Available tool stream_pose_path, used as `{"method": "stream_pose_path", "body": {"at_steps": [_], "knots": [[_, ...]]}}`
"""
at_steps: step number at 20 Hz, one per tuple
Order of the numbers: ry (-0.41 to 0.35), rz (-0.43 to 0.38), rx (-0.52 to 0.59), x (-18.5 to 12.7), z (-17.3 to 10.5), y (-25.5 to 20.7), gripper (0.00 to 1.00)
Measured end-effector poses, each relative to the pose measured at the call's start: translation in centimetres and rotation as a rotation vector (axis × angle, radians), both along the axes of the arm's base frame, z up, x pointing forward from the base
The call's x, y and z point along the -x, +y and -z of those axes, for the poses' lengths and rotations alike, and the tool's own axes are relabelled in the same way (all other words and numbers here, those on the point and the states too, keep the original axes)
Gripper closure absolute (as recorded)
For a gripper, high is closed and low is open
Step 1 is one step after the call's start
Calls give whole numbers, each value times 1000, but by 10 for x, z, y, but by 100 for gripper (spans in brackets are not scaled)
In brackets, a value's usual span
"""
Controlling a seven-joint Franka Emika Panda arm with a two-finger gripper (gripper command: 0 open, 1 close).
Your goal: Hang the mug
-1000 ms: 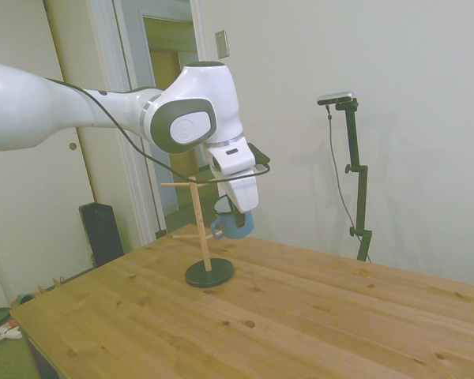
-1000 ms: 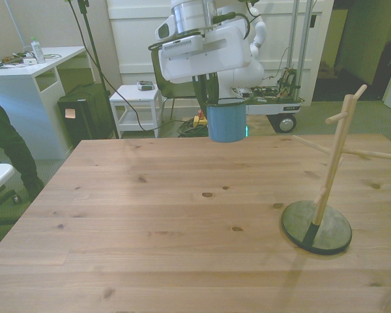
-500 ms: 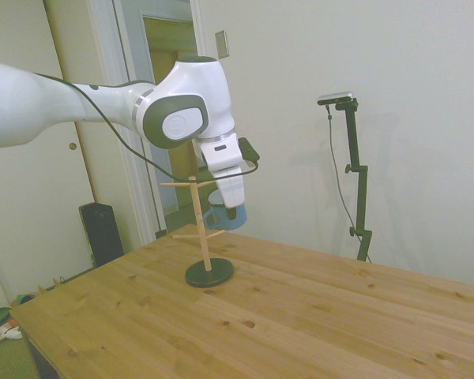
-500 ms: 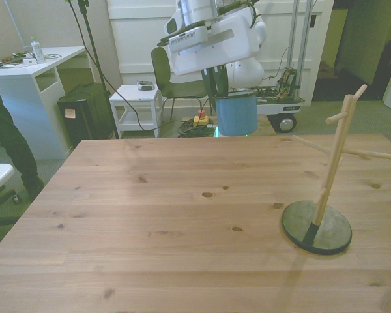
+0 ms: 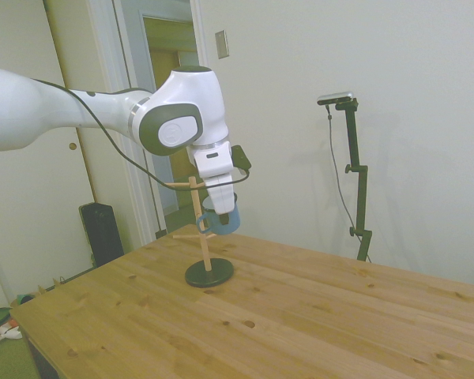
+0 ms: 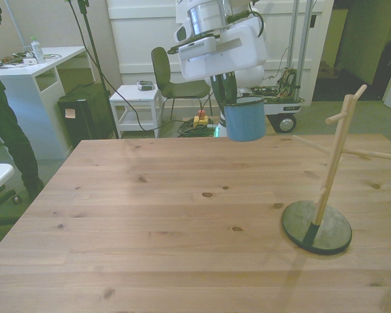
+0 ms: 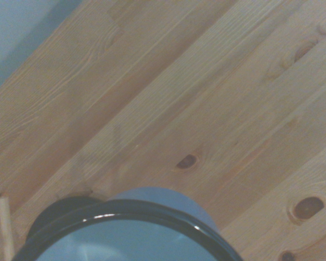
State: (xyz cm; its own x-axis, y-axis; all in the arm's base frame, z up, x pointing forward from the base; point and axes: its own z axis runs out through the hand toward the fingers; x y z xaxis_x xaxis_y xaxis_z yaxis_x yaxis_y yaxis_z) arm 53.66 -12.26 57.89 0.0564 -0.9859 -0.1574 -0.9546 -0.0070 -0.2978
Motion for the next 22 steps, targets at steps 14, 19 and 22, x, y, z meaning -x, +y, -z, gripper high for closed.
{"method": "stream_pose_path", "body": {"at_steps": [14,19,22], "knots": [[8,64,6,1,-9,2,100],[30,82,14,-9,-7,11,100],[46,92,21,-17,-6,11,100]]}}
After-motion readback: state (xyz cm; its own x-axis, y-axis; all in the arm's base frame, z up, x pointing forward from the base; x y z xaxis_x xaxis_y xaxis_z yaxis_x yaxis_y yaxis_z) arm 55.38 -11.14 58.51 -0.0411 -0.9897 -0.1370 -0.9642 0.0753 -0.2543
